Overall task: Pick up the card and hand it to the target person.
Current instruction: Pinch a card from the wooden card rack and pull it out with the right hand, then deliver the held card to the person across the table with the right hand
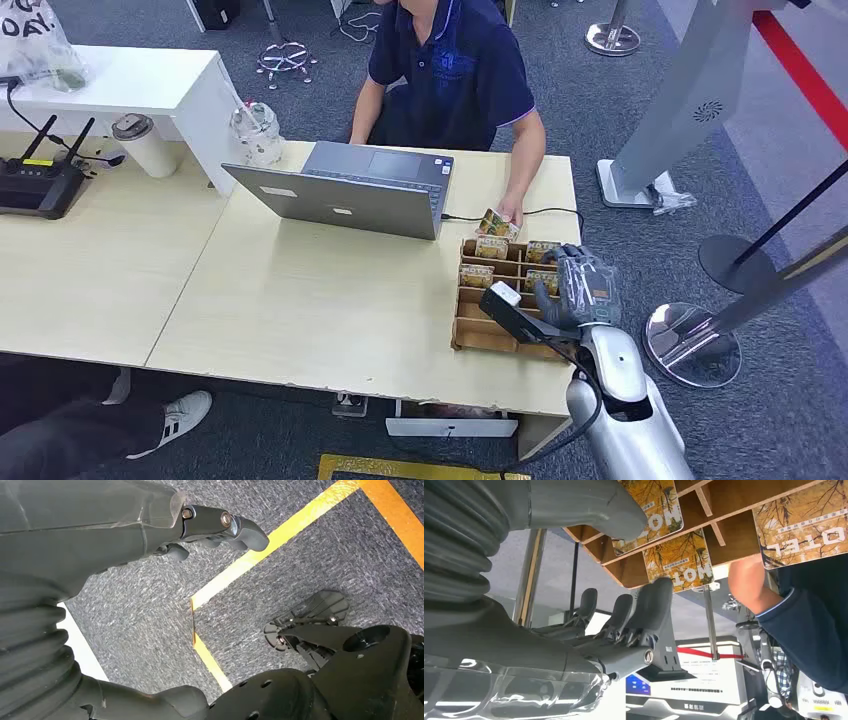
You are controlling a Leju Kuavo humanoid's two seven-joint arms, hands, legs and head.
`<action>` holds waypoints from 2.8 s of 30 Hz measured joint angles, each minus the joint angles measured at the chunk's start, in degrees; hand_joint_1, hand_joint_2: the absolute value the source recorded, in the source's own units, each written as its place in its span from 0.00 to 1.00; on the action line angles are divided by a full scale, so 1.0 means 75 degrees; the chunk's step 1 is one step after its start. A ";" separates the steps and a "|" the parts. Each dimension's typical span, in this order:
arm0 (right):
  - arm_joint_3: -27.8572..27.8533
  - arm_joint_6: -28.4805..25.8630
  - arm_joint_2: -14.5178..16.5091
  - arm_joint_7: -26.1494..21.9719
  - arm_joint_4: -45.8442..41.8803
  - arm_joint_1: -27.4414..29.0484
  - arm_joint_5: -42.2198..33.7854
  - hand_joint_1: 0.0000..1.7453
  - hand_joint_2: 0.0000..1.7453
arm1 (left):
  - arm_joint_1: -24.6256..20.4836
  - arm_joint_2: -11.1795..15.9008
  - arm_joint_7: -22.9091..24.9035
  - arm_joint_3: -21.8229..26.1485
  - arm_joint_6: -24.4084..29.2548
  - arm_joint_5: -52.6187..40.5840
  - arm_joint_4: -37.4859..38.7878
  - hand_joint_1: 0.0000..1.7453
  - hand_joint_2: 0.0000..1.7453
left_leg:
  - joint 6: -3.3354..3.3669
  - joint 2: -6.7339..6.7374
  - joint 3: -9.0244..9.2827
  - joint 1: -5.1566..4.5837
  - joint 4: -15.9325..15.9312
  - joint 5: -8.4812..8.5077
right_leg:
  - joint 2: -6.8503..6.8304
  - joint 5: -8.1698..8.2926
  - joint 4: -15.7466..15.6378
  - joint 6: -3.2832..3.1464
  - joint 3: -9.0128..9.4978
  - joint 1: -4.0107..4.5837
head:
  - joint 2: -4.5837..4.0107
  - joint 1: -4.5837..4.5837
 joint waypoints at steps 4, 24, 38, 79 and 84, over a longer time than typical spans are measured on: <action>0.0101 0.0004 0.0000 0.0108 0.0344 -0.0229 0.0057 0.54 1.00 | 0.0008 0.0029 -0.0006 0.0000 -0.0019 -0.0034 0.0000 0.00 1.00 | 0.0000 0.0000 0.0000 0.0000 0.0000 0.0000 | 0.0000 0.0000 0.0000 0.0000 0.0000 0.0000 | 0.0000 0.0000; 0.0172 -0.0055 0.0003 0.0259 0.1142 -0.0571 0.0162 0.70 1.00 | 0.0008 0.0035 -0.0005 0.0000 -0.0041 -0.0079 0.0000 0.00 1.00 | 0.0000 0.0000 0.0001 0.0000 0.0000 0.0000 | 0.0000 0.0000 0.0000 0.0000 0.0000 0.0000 | 0.0000 0.0001; 0.0313 -0.0034 0.0001 0.0175 0.0830 -0.0314 0.0172 0.82 1.00 | 0.0016 0.0036 0.0010 0.0000 -0.0013 -0.0051 0.0000 0.00 1.00 | 0.0000 0.0002 0.0005 0.0000 0.0000 0.0000 | 0.0002 0.0000 0.0000 0.0000 0.0001 0.0000 | 0.0000 0.0001; 0.0289 -0.0365 0.0510 -0.0442 0.1312 -0.2833 -0.0575 0.02 1.00 | 0.0008 0.0028 -0.0210 0.0000 0.0038 -0.0633 0.0000 0.00 1.00 | -0.0005 -0.0003 0.0002 0.0001 -0.0001 0.0008 | -0.0002 0.0003 0.0004 -0.0005 0.0000 0.0001 | 0.0000 -0.0001; 0.0294 -0.0356 0.0587 -0.0697 0.1096 -0.2637 -0.1180 0.00 1.00 | 0.0036 0.0027 -0.0219 0.0000 -0.0064 -0.0433 0.0000 0.00 1.00 | -0.0005 -0.0003 0.0001 0.0001 -0.0002 0.0007 | -0.0003 0.0002 0.0004 -0.0005 0.0000 0.0002 | 0.0000 -0.0001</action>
